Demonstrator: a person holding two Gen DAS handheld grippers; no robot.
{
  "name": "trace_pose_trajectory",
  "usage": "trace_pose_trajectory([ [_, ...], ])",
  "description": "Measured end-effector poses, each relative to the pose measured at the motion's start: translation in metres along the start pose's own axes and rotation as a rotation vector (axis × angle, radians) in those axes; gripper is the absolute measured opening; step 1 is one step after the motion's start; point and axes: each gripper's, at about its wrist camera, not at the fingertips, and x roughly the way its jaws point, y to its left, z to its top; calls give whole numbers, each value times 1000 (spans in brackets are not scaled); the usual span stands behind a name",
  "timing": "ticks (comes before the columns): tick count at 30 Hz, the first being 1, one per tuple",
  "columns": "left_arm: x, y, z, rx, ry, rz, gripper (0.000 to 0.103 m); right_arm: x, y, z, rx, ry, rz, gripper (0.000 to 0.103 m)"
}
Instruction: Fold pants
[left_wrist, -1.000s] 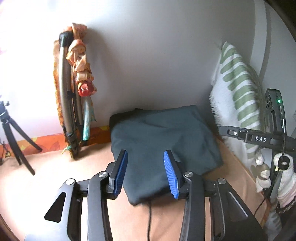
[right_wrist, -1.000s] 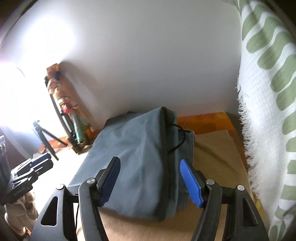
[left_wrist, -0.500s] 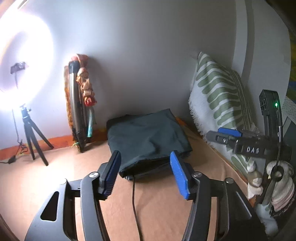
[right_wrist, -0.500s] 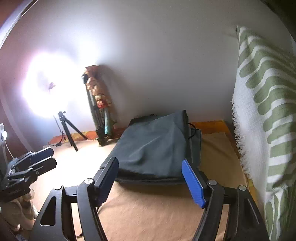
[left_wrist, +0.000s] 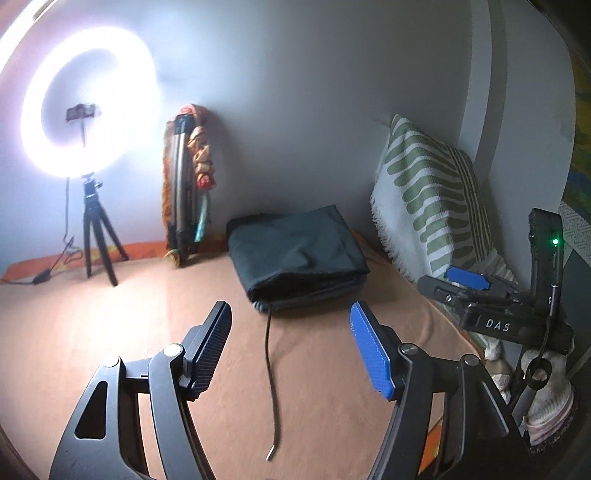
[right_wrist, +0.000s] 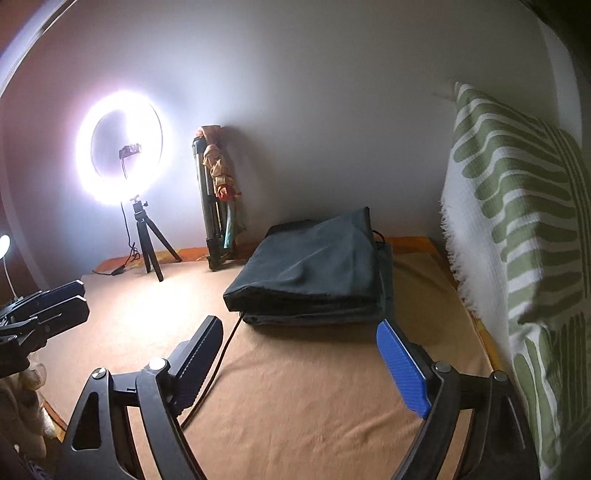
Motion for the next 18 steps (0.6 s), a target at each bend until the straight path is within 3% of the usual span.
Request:
trace_pose_trajectory([
  [18,-37,1,-39,-11,-6,32,73,-34,22,-37,-11,-57,-80,89],
])
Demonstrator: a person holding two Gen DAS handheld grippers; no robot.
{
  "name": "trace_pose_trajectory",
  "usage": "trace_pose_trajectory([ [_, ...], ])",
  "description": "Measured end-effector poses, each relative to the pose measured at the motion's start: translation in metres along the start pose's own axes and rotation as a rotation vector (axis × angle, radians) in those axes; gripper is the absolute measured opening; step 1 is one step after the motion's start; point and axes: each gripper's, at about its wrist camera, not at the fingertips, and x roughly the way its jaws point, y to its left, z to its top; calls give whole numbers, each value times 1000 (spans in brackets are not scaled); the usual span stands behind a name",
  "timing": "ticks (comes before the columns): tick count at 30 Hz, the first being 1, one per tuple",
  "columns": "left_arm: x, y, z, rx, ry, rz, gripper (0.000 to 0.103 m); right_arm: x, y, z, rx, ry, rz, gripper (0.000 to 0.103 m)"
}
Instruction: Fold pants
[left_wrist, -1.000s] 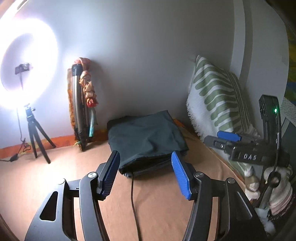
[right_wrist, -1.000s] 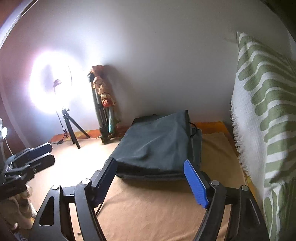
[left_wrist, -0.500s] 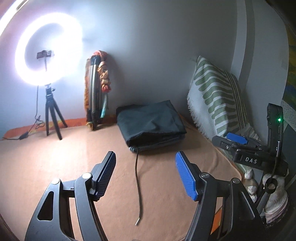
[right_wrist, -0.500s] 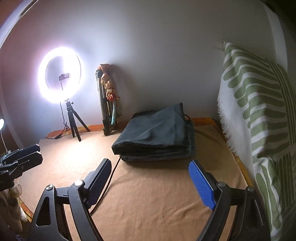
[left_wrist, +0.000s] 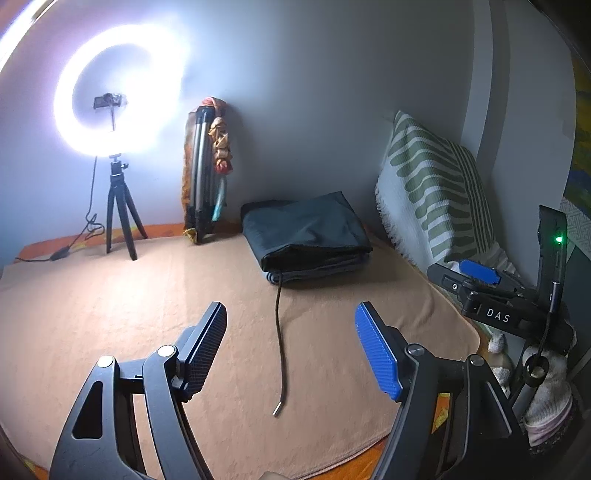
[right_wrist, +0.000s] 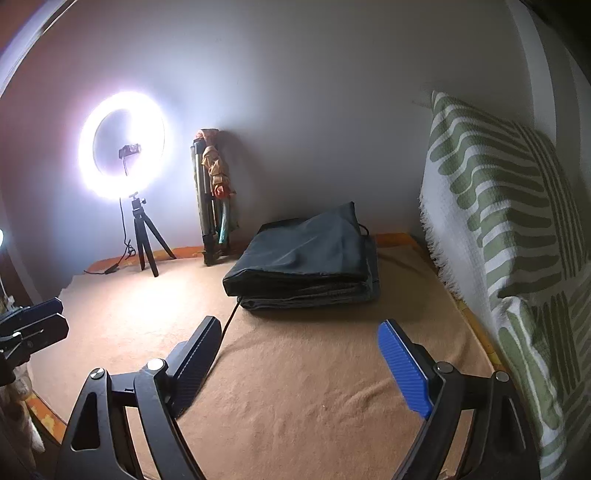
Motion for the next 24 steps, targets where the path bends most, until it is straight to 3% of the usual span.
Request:
trace_pose_trajectory([
  [4,-4,2,-7,1,-2,12,79,-11,9,-6,-18,-43,-28,102],
  [24,1,14,-33,-15,32,88,83,-7,20,-25,-26,-61,-53,103],
])
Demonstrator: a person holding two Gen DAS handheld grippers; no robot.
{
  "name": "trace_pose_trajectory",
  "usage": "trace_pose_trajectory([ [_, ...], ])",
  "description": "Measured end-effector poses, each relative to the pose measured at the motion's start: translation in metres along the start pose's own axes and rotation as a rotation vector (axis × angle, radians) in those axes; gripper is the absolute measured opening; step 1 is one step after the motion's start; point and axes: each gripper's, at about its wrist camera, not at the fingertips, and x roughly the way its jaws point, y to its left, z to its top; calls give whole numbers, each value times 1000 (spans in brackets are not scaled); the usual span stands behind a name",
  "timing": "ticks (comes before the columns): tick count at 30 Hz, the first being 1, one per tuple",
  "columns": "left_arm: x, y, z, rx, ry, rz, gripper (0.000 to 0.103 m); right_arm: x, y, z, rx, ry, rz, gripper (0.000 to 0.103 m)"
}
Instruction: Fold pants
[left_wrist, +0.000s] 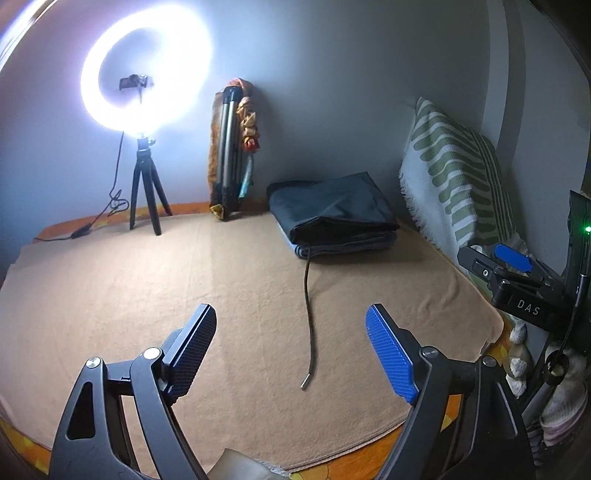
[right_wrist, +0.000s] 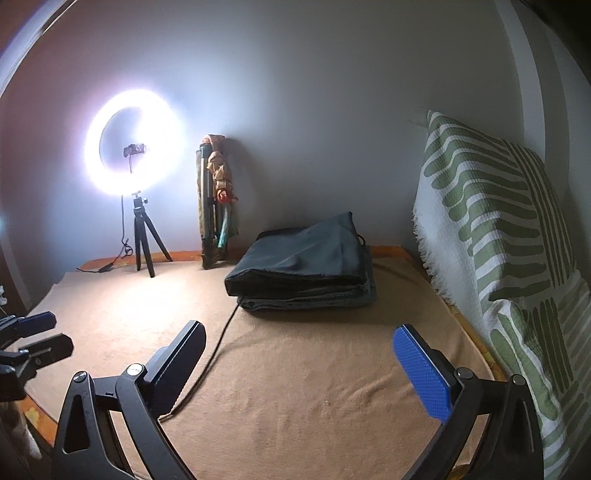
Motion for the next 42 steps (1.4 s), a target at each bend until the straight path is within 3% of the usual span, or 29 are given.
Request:
trace_pose_trajectory([
  [6,0,-5,-4,28,-3,27,85,3,0,-1,6,3,-5,103],
  [42,-2,-3,-5,22,3,16,86,13,6,-4,11,33,23,103],
])
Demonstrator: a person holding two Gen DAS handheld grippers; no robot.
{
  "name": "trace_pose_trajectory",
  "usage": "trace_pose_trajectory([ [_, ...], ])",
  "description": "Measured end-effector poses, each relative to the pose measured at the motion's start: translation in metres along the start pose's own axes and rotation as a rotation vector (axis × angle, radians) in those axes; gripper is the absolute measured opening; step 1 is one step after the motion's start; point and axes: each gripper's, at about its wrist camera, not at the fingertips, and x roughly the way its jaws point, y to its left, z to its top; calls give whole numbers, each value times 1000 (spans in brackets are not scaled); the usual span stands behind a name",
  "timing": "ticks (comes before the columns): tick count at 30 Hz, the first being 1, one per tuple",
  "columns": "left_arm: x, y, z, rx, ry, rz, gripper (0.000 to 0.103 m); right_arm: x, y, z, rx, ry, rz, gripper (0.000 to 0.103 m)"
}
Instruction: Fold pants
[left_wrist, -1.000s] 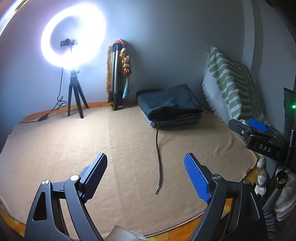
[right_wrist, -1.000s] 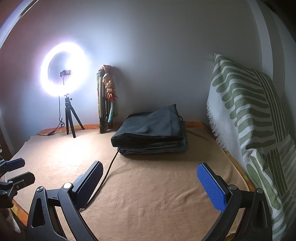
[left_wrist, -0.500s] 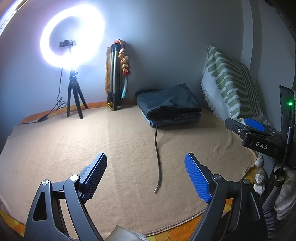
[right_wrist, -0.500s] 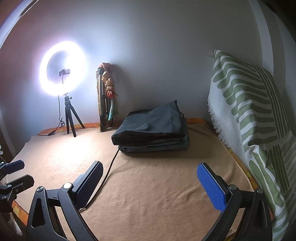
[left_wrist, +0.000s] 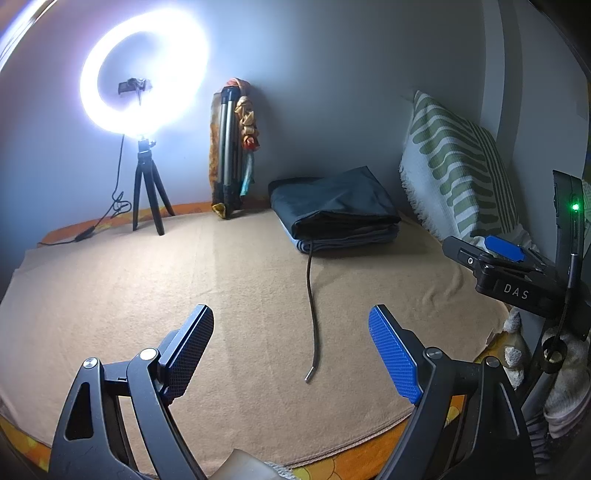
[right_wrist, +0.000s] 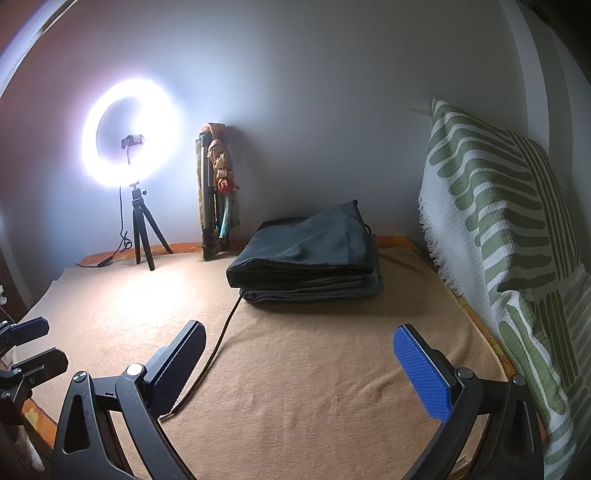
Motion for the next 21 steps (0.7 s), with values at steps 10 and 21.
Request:
trace_pose_trajectory([
  [10,-1,0,0,1,-2,-1,86,0,4,0,-5,1,6,103],
  [21,-2,-2,0,2,-2,0,86,-1,5,0,-4,1,7,103],
])
